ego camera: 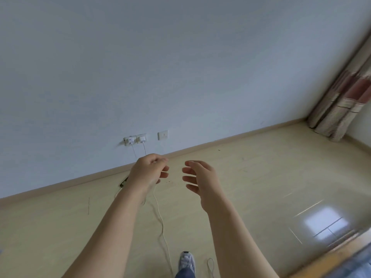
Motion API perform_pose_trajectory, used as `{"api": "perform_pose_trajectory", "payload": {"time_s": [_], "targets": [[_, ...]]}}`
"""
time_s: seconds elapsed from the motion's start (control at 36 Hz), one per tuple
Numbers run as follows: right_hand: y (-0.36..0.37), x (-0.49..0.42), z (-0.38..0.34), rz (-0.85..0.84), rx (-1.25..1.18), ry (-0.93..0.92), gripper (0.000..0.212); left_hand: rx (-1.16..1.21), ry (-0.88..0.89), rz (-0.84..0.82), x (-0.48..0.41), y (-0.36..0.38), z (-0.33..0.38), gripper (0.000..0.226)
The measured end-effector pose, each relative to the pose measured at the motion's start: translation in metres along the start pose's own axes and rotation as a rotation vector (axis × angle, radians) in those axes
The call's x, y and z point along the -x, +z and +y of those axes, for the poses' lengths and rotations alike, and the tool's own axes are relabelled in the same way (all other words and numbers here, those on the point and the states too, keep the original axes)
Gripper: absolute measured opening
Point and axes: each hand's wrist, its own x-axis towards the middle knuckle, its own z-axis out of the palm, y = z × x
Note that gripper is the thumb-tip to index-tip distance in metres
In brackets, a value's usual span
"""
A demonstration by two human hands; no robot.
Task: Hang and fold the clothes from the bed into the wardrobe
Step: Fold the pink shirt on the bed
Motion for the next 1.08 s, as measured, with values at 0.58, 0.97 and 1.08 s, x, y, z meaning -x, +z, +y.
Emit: {"api": "perform_pose_trajectory", "payload": {"time_s": [0.58, 0.97, 1.08], "targets": [[-0.247, -0.241, -0.119, 0.38, -0.149, -0.028, 0.013, -0.127, 0.076, -0.431, -0.238, 0.318, 0.135, 0.016], [-0.509, -0.265, -0.133, 0.937, -0.36, -0.026, 0.013, -0.236, 0.191, -1.046, -0.241, 0.651, 0.198, 0.016], [-0.589, -0.269, -0.15, 1.073, -0.414, -0.033, 0.012, -0.299, 0.235, -1.207, -0.231, 0.745, 0.224, 0.015]]}}
